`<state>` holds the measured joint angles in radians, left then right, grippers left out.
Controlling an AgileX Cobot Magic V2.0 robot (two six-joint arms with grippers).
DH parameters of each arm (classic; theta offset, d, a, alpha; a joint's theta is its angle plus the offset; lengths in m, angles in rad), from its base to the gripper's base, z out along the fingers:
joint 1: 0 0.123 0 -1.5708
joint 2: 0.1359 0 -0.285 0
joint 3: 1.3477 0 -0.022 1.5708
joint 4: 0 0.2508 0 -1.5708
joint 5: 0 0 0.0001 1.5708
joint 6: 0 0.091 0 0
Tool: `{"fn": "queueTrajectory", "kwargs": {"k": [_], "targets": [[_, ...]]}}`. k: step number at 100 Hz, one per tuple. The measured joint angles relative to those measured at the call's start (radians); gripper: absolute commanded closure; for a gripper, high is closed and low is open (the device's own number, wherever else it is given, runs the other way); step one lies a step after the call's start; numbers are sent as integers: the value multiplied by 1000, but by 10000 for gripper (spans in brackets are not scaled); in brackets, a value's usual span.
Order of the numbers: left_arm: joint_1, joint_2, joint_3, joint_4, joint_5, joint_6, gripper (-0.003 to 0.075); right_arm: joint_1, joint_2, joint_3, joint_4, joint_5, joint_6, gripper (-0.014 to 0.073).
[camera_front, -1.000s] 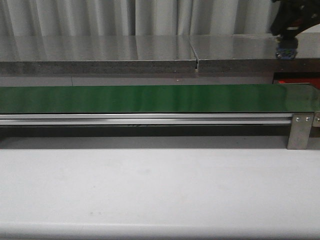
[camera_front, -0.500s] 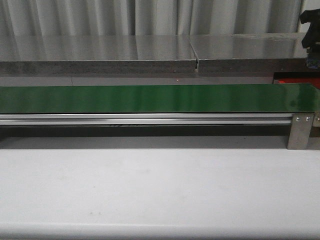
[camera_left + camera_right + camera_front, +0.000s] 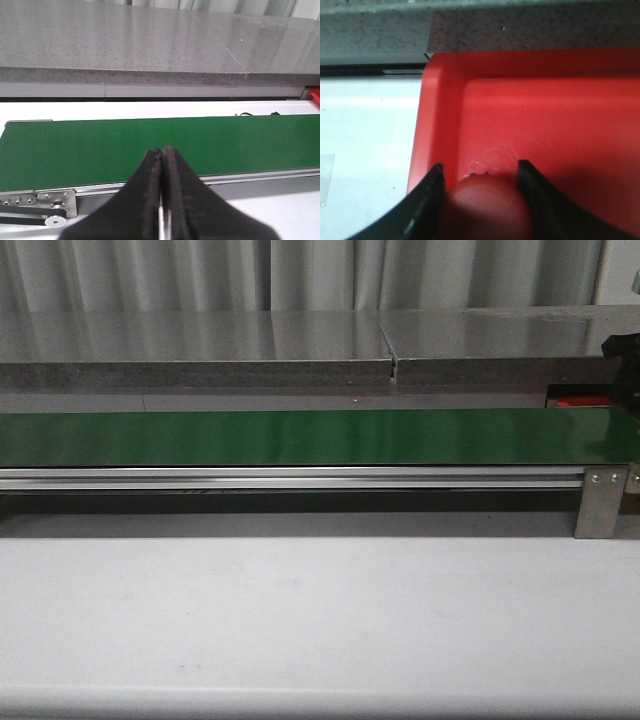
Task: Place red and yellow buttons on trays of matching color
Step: 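Lower the red button into the red tray and open the right gripper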
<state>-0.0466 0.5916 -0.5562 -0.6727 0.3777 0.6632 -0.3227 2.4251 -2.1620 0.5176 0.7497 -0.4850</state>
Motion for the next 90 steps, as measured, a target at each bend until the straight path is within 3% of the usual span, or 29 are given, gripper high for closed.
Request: {"fn": "queueTrajectory", "kwargs": {"k": [19,39,48,90], "targets": [[0,0,0,0,0,0,739,0,2,0,0,-3,0,375],[0,0,0,0,0,0,739,0,2,0,0,-3,0,65],[0,0,0,0,0,0,739,0,2,0,0,1,0,-14],[0,0,0,0,0,0,739,0,-156,0,-35,84,1,-20]]}}
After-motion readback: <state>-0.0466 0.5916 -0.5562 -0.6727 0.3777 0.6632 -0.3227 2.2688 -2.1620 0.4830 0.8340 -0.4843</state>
